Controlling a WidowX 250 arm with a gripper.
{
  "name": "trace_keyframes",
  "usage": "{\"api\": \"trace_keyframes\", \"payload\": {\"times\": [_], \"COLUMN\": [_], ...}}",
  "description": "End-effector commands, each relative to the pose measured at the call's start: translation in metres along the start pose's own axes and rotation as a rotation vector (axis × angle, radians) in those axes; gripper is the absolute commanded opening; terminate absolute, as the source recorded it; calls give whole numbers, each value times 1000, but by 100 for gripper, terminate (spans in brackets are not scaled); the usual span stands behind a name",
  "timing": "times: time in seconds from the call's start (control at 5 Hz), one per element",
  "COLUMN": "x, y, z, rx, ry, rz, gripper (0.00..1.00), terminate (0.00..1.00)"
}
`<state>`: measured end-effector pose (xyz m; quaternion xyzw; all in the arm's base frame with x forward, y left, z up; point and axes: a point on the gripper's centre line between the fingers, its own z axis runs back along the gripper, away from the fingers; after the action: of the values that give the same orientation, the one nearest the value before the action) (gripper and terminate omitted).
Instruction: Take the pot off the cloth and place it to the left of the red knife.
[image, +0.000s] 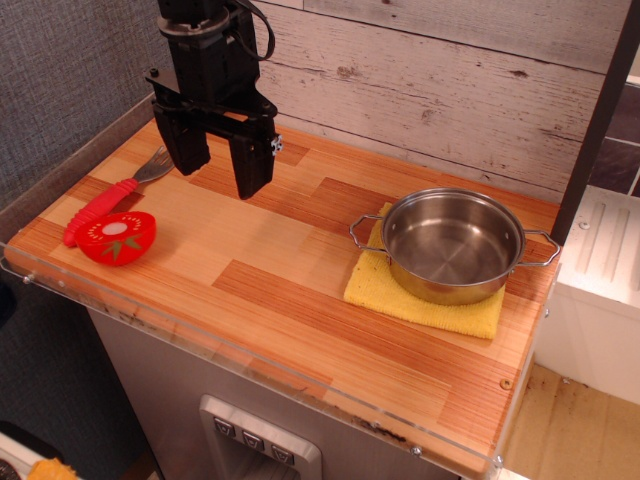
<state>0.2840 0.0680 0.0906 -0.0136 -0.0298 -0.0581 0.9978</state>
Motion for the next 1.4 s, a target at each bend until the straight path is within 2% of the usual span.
{"api": "trace_keyframes", "payload": {"times": [0.0,0.4,0.8,1.2], "x": [0,15,58,94], "y": [0,-25,-71,-94], "z": [0,4,-1,-15], "rx": [0,-4,26,69], "ry": [0,-30,-68,-106], "rz": [0,-82,-162,-150], "gripper": [100,100,100,100], "terminate": [0,0,0,0]}}
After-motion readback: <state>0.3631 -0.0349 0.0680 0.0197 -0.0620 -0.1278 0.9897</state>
